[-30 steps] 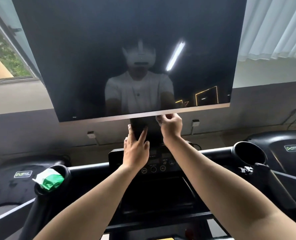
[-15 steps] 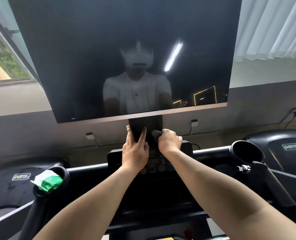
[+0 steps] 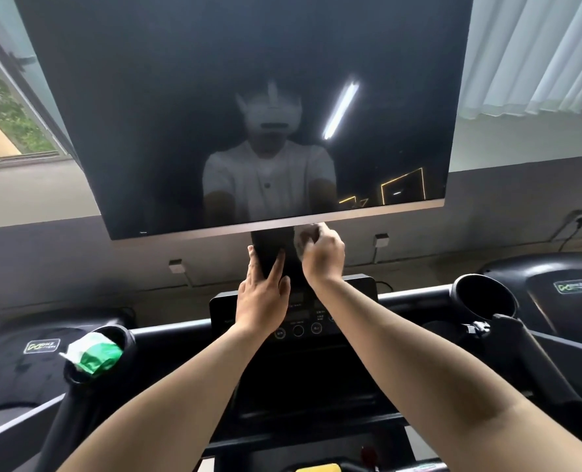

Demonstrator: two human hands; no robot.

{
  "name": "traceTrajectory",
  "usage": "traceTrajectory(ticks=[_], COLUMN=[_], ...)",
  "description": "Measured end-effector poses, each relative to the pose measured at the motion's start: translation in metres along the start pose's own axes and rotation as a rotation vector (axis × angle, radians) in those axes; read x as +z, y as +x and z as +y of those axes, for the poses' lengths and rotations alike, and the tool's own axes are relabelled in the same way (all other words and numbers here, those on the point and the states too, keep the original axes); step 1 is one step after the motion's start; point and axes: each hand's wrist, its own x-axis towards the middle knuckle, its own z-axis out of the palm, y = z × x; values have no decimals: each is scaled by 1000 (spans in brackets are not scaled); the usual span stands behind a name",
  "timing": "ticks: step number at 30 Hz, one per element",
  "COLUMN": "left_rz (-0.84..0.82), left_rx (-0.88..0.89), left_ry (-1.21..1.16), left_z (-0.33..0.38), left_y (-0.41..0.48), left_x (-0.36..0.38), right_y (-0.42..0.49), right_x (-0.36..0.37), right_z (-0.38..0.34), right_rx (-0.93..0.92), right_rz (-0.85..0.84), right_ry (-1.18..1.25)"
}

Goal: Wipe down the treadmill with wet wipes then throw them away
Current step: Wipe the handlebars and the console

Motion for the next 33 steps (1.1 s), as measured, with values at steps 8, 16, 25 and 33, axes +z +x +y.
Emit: traceTrajectory(ticks=[8, 16, 25, 33], left_rz=[43, 29, 17, 49], left_rx=[23, -27, -123, -77], left_ry=[-19, -144, -207, -155], left_z=[-5, -4, -29, -27], left_y=[1, -2, -6, -7], left_x=[5, -6, -15, -10], right_y=[-8, -11, -36, -7], right_x=[-9, -3, 40, 2], right_z=[16, -24, -24, 5], right_rx=[115, -2, -368, -196], right_rz=[-178, 37, -355, 162], right_ry=[-224, 331, 91, 205])
